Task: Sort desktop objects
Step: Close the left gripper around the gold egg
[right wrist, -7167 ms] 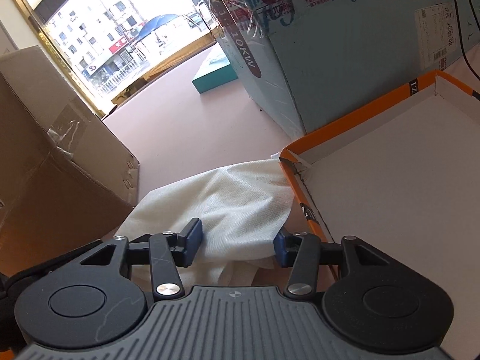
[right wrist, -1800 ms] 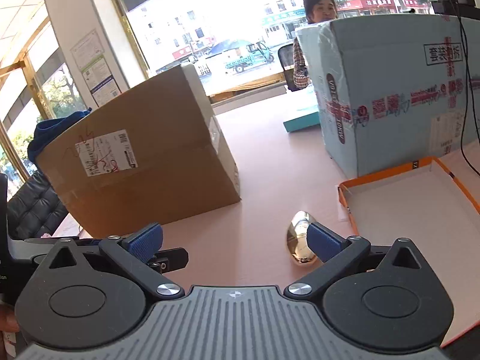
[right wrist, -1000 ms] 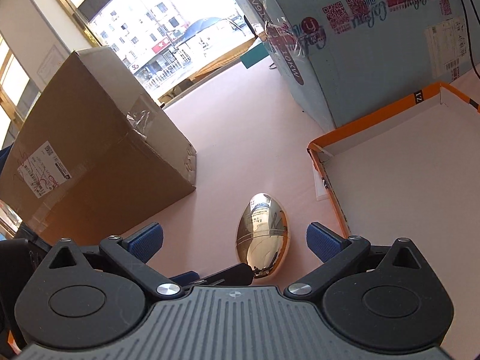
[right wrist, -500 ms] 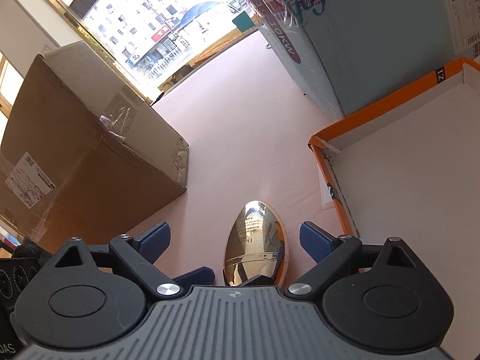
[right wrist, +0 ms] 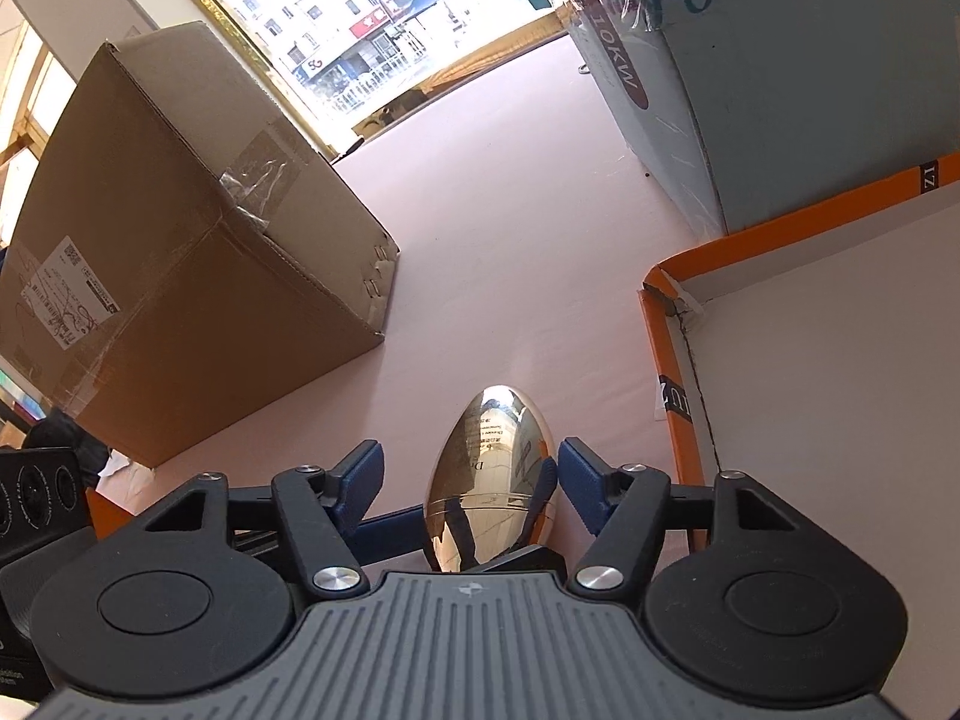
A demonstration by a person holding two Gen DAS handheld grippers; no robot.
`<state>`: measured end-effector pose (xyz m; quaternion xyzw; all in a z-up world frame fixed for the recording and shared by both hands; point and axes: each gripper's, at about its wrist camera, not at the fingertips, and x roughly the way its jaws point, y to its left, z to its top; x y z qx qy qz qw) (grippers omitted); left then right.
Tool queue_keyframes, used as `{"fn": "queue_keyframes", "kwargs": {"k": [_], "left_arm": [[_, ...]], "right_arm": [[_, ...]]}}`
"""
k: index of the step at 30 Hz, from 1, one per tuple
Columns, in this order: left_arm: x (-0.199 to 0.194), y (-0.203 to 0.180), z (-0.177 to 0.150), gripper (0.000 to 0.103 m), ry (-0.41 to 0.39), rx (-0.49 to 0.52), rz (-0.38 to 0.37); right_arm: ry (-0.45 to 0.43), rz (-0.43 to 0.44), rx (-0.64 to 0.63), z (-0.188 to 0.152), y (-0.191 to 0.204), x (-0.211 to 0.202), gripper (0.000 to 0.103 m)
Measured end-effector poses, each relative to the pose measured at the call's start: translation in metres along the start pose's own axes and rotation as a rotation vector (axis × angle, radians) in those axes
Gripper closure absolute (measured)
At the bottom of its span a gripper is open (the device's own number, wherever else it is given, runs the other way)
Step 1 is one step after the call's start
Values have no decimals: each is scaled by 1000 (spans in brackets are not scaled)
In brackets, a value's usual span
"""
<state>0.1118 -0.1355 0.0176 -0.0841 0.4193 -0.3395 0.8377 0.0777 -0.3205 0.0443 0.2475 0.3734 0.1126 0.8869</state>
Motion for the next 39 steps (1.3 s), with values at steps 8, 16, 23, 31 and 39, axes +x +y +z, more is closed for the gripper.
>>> {"fn": "queue_keyframes", "kwargs": {"k": [8,16,23,31,39], "left_arm": [[-1,0,0,41,1,39,27],[-2,2,1,52,26,58,73],[-14,-7,-3,51,94,170,128],[-9,-14,-10,50,65,220,171],[-6,-18,-13,51,43,239,202]], "right_arm": [[7,-48,-57,-6,6,1,59],[45,-11,-23,-6,2,-7,70],[126,26,8,-8,5,-8,70],[95,28,16,-10,8,10,49],[67,29,10,-13,9,13,53]]}}
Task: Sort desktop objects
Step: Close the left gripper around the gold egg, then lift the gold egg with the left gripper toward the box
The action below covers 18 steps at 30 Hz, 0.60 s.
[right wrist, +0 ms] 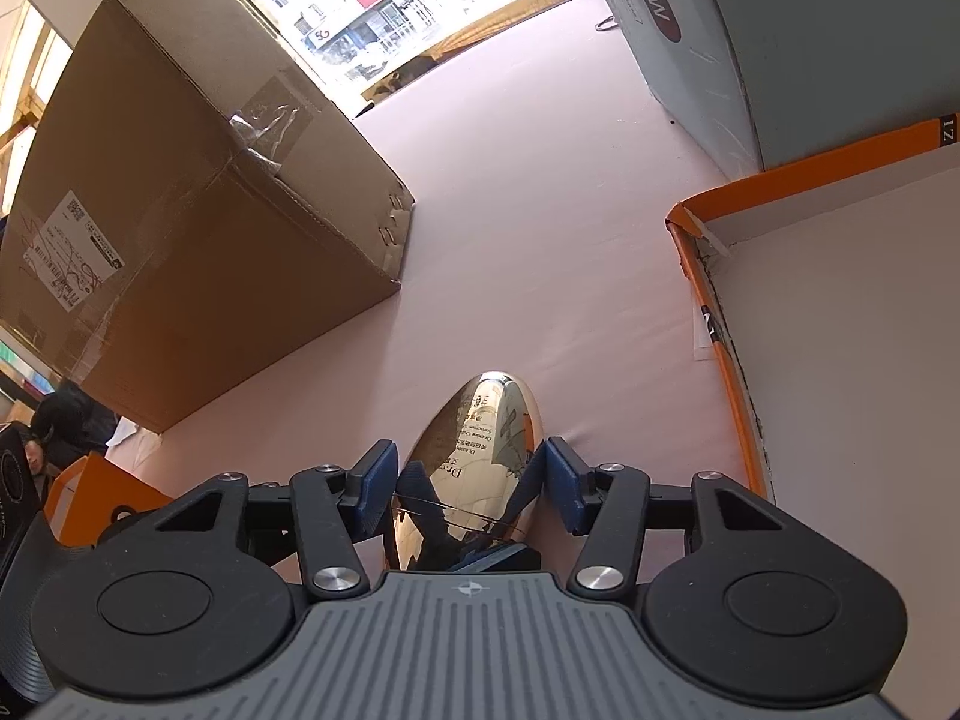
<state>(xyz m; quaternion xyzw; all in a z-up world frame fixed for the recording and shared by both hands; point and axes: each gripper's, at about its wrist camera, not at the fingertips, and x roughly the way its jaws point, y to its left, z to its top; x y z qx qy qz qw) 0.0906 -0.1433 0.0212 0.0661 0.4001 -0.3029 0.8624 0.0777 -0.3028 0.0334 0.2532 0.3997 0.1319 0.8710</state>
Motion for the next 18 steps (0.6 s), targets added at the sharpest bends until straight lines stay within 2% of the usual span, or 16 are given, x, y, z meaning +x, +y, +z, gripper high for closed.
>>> {"fn": "queue_keyframes", "kwargs": {"k": [14,18], "left_arm": [[-3,4,1,51,4,-34,1],[-10,3,1,51,-15,-40,4]], "right_arm": [[-23,1,-34,0,7,-5,56],[-42,18,-39,1,10,-13,57]]}}
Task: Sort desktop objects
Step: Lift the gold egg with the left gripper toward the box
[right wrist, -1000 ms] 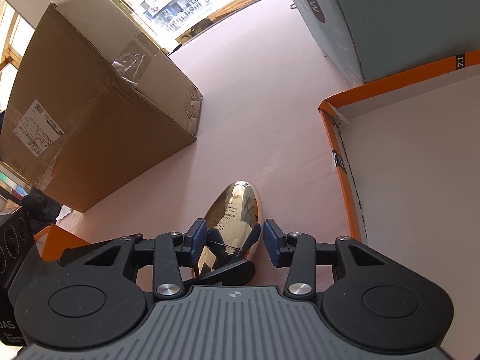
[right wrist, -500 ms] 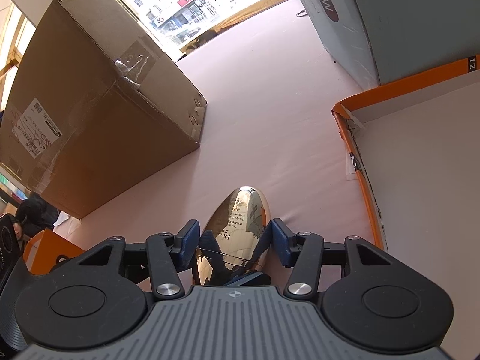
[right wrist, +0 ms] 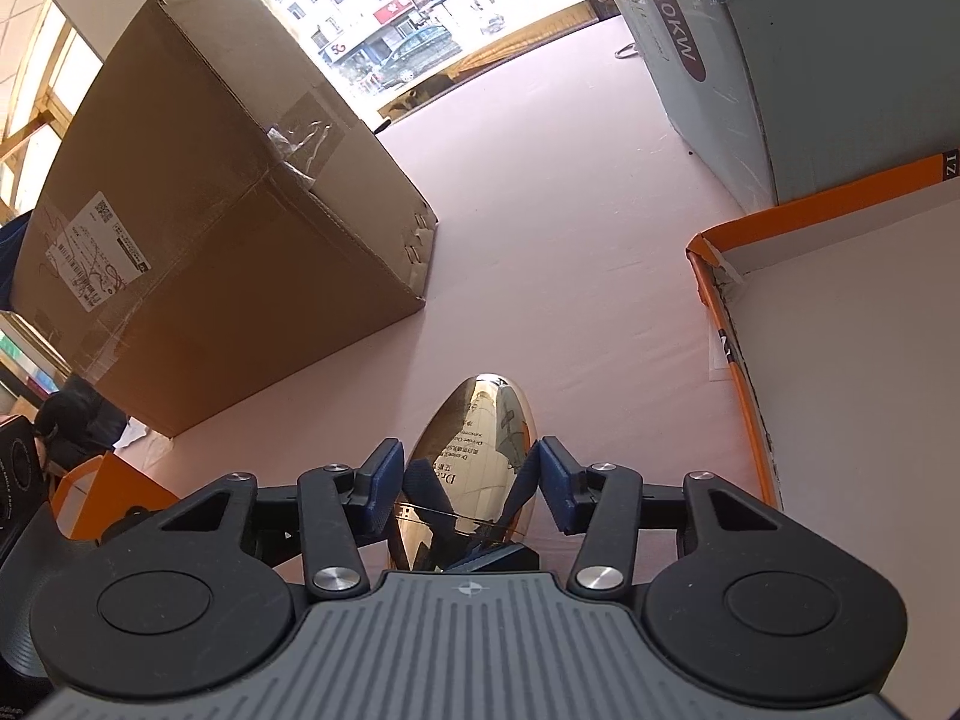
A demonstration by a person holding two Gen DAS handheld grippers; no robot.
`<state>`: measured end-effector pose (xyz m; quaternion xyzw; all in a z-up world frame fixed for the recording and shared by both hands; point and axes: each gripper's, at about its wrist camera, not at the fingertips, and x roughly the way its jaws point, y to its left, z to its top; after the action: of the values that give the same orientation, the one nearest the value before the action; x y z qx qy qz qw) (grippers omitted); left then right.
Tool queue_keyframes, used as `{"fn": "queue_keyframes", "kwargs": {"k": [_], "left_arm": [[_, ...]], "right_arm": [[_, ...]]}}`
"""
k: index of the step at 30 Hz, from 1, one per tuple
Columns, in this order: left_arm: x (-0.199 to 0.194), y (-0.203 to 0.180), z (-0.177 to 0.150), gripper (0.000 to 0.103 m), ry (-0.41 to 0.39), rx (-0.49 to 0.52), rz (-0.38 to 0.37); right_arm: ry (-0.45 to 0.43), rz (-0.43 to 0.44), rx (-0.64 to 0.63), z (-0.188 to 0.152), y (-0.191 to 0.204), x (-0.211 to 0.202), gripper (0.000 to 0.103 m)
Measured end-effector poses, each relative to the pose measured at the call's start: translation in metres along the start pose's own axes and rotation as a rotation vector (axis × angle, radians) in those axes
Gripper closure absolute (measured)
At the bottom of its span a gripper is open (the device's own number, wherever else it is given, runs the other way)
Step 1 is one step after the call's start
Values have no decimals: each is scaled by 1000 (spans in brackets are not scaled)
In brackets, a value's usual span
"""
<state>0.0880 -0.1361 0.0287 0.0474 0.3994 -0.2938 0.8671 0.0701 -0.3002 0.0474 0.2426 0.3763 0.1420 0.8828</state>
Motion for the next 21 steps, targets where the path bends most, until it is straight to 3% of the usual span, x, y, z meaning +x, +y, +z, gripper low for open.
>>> {"fn": "queue_keyframes", "kwargs": {"k": [11,15,21], "left_arm": [[-64,-17,-5,51,-93,30,91],[-98,-10,-11,51,-104,18,111],[-166,9,-23,51,-181,-27,147]], "right_arm": [[-66,99,-70,-6,41,-39,59],[-86,126,-119,-18,72,-53,59],[-106,170,-184,-26,135,-71,60]]}}
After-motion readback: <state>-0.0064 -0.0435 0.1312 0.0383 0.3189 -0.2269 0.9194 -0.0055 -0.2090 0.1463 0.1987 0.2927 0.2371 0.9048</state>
